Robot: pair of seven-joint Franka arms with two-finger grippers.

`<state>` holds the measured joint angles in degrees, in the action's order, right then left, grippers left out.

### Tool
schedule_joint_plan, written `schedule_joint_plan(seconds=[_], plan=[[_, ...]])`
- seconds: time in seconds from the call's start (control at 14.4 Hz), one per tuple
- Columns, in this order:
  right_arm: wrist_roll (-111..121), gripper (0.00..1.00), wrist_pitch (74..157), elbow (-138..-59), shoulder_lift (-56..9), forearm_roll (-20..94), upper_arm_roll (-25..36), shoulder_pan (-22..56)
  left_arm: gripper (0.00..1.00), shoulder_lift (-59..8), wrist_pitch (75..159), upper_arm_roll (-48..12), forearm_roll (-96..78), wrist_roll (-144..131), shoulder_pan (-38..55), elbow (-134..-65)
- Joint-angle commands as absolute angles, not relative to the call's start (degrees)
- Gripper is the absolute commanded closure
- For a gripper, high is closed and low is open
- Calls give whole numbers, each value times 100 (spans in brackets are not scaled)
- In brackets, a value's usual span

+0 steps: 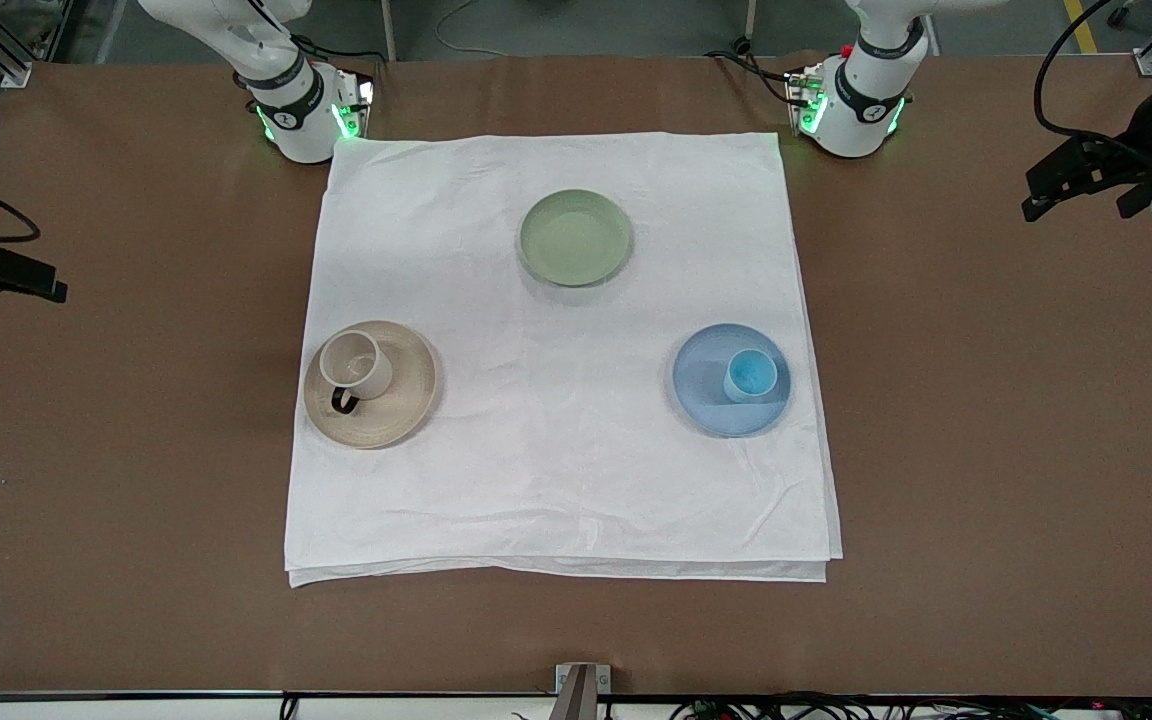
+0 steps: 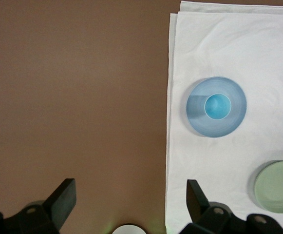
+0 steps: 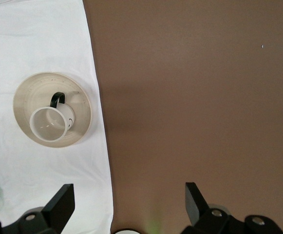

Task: Place blue cup in blue plate and white mug in gray plate

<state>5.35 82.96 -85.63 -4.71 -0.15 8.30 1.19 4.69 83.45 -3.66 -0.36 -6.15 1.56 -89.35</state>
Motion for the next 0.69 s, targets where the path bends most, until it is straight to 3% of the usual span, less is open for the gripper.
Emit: schedule_joint_plan(seconds=[0.0, 0.62], plan=[[483, 0, 8614, -9728, 604, -9, 493, -105, 0, 694, 8332, -413, -79, -650, 141, -9166], [440, 0, 8227, -9782, 1134, -123, 193, -211, 0, 598, 8332, -554, 97, -536, 105, -9009]])
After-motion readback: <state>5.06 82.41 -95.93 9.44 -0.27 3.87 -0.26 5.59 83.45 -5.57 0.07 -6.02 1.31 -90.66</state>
